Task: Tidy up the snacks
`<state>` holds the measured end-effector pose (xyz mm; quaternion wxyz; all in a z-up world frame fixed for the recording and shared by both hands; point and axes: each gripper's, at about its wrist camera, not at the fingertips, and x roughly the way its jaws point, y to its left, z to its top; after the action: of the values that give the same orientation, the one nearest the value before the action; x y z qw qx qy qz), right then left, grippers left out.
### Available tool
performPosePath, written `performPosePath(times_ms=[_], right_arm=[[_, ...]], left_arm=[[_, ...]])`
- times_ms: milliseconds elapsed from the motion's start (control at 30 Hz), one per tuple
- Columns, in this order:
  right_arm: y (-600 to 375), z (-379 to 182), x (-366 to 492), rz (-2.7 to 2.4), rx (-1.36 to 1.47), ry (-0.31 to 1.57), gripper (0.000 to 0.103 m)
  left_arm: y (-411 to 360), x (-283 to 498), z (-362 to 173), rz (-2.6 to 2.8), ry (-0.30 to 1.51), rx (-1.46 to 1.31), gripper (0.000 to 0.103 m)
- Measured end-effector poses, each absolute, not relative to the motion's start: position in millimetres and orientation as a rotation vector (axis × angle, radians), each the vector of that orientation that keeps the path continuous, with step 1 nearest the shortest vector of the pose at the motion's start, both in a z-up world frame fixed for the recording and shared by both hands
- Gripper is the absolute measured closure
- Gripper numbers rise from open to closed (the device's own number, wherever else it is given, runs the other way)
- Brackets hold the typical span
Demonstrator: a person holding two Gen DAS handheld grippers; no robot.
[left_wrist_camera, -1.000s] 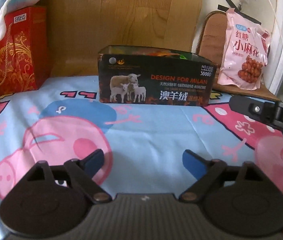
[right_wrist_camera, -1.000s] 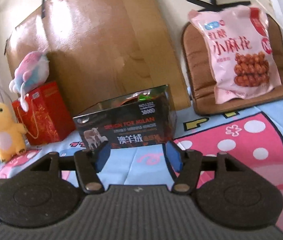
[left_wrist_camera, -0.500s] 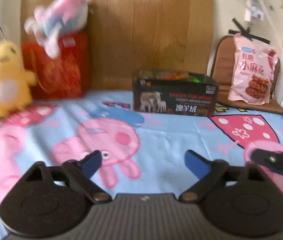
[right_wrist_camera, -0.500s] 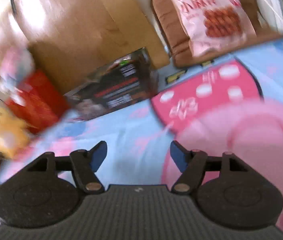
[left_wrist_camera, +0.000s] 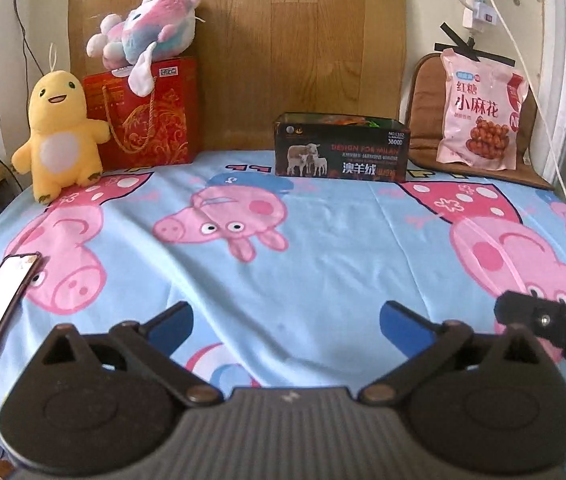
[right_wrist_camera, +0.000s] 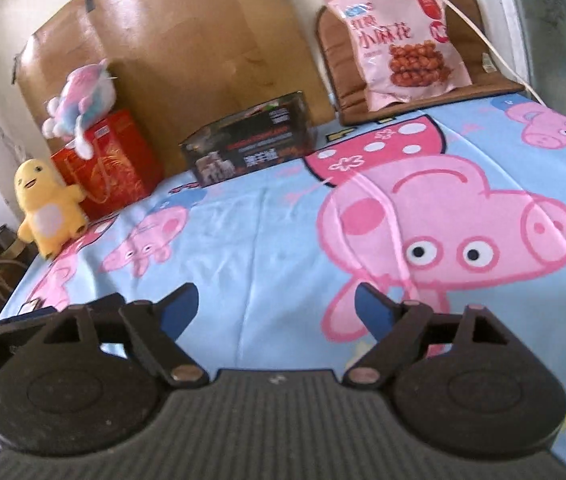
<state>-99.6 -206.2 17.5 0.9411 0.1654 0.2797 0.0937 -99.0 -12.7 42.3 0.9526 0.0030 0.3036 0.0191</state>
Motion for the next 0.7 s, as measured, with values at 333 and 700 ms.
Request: performPosePath(times_ms=[333,700], right_arm=[[-193,30,-118,0.228,0.28,0.507,0.012],[-190,23,-123,0.236,0.286,0.535,0.011]], left_arm=[[-19,-112,44,0.054,0.614,0.049,0.0],[-14,-113,42,0.07,0.622,0.036,0.0]])
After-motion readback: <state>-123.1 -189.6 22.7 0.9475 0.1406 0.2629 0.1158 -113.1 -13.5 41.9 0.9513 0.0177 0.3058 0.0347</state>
